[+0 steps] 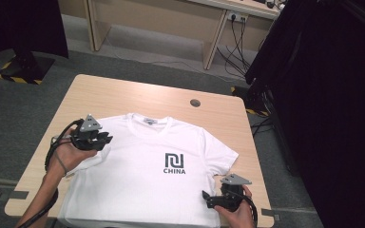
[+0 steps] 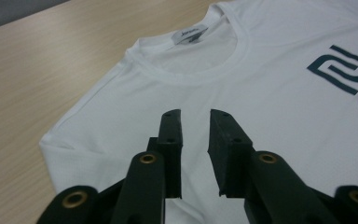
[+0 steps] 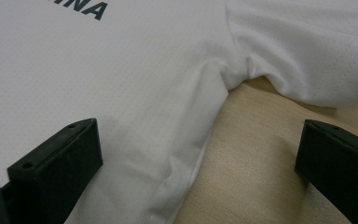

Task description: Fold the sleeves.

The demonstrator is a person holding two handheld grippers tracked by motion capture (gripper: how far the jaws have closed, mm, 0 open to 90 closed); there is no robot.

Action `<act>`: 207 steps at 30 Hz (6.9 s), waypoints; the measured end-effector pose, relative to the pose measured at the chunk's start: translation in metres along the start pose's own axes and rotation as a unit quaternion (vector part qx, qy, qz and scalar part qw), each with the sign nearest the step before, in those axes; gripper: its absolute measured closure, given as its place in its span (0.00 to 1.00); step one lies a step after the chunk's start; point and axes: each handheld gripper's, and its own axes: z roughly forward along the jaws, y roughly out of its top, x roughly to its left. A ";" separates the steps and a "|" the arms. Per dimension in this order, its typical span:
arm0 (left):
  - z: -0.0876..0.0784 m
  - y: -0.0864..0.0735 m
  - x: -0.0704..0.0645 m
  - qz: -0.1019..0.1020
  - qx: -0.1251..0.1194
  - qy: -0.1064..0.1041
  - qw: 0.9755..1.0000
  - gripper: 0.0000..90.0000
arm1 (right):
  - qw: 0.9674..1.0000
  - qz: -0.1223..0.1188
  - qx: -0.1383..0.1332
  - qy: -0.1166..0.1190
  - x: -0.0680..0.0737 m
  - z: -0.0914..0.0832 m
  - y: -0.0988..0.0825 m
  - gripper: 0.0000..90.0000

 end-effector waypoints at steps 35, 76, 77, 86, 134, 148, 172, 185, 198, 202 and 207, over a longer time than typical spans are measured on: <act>0.037 -0.017 -0.003 -0.032 0.065 0.003 0.997 0.65 | 1.000 -0.003 -0.003 0.001 0.000 0.000 -0.001 0.01; 0.039 -0.032 -0.009 -0.037 0.080 0.012 0.996 0.93 | 1.000 -0.004 -0.005 0.002 -0.001 0.000 -0.001 0.01; 0.039 -0.033 -0.009 -0.038 0.076 0.013 0.996 0.94 | 1.000 -0.004 -0.004 0.002 -0.001 0.000 -0.001 0.01; 0.037 -0.030 -0.011 -0.032 0.054 0.009 0.998 0.99 | 1.000 -0.004 -0.005 0.002 -0.001 0.000 -0.001 0.01; 0.056 -0.020 -0.017 -0.045 0.051 -0.028 0.997 0.39 | 1.000 -0.005 -0.006 0.002 -0.001 0.000 -0.001 0.01; 0.033 -0.040 -0.017 -0.050 0.038 -0.033 0.998 0.08 | 1.000 -0.004 -0.007 0.002 -0.001 0.000 -0.001 0.01; -0.022 -0.100 0.012 -0.063 0.055 0.010 0.996 0.08 | 1.000 -0.005 -0.006 0.002 -0.001 0.000 -0.001 0.01; -0.036 -0.121 0.034 -0.096 0.083 0.061 0.990 0.09 | 1.000 -0.004 -0.007 0.001 -0.001 0.000 -0.001 0.01; -0.040 -0.119 0.033 -0.100 0.079 0.054 0.990 0.08 | 1.000 -0.004 -0.007 0.001 -0.001 0.000 -0.001 0.01; -0.033 -0.114 0.025 -0.091 0.073 0.042 0.992 0.08 | 1.000 -0.004 -0.007 0.001 -0.001 0.000 -0.002 0.01; -0.027 -0.108 0.019 -0.077 0.067 0.039 0.994 0.08 | 1.000 -0.004 -0.007 0.001 -0.001 0.000 -0.002 0.01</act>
